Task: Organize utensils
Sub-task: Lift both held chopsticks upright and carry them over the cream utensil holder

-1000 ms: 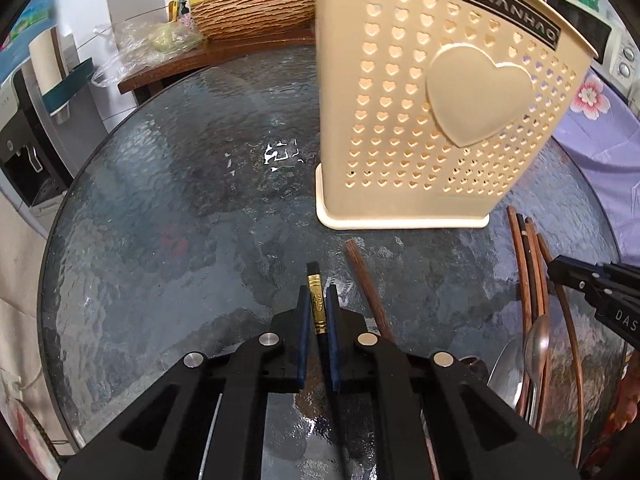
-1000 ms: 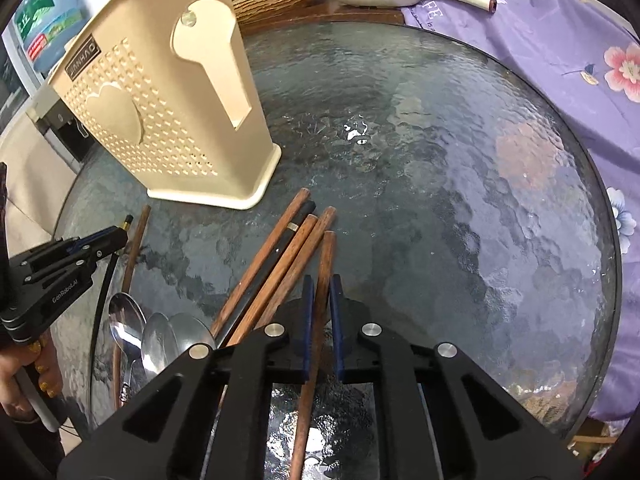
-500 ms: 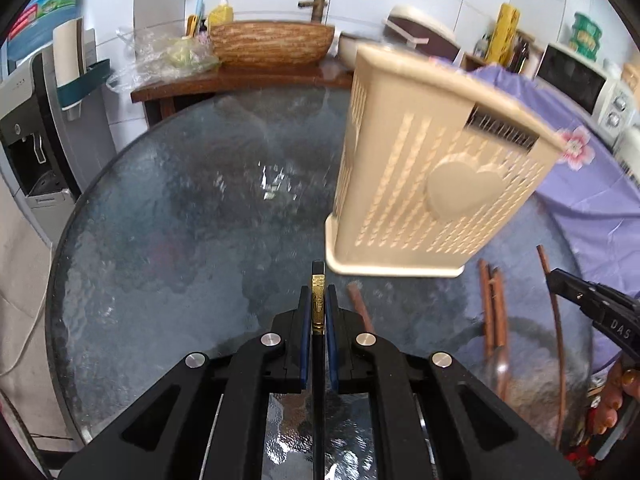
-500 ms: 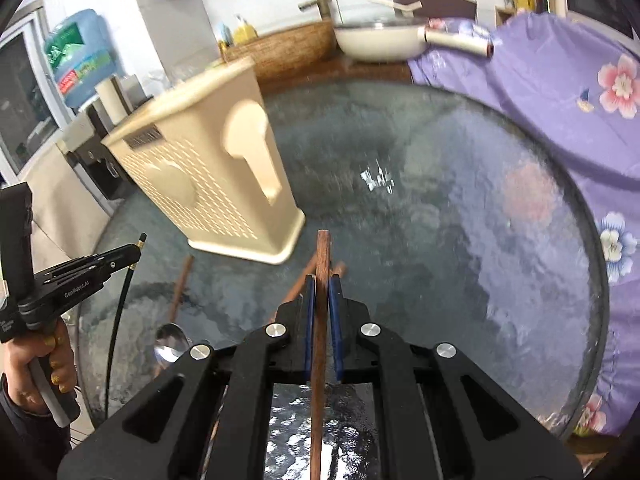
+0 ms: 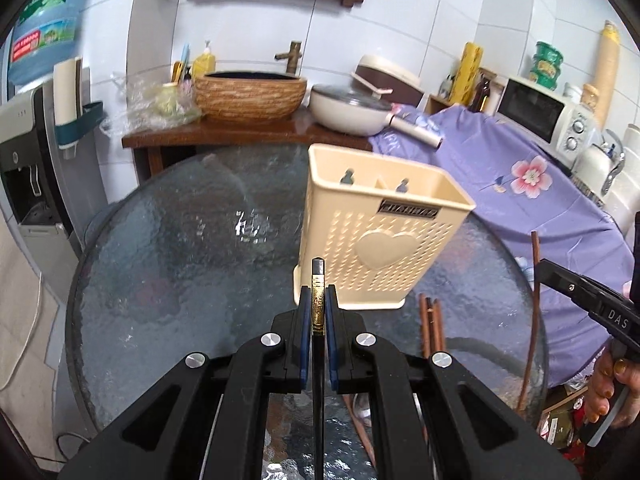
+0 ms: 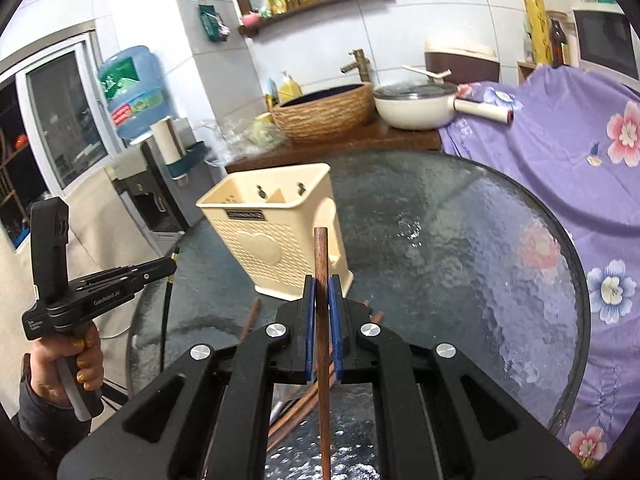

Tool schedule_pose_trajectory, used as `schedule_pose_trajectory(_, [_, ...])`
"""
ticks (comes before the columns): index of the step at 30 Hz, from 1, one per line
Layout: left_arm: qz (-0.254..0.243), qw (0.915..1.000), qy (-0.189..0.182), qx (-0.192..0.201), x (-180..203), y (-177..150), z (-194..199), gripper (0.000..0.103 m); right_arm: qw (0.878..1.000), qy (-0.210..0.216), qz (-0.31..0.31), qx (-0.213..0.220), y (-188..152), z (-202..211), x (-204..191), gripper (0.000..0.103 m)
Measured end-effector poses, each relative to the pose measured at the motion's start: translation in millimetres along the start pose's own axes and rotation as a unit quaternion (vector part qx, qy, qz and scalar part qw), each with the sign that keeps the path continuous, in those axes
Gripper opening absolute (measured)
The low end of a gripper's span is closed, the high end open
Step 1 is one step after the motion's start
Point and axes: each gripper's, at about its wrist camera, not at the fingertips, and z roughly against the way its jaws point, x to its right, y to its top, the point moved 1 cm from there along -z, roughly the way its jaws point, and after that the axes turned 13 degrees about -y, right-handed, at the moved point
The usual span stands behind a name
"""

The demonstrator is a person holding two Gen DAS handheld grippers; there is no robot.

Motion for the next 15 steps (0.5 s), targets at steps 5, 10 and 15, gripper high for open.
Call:
schedule_pose_trajectory(5, [-0.015,0.9996,-0.010,0.022,13.4,3.7,21.8,0.007,1.000,0.014,0.012,0.016,2.4,20.5,-4.4,0.008])
schedule_pose_trajectory(10, [-0.030,0.9987,-0.018,0.036,24.4,4.8,38.4,0.007,0.999,0.034,0.021,0.022,2.2,35.4,-8.6,0.008])
schedule_pose_trajectory(15, [-0.037,0.9979,-0.024,0.048,29.4,5.3,50.9,0.007,0.998,0.043,0.026,0.034,4.5,51.3,-9.9,0.007])
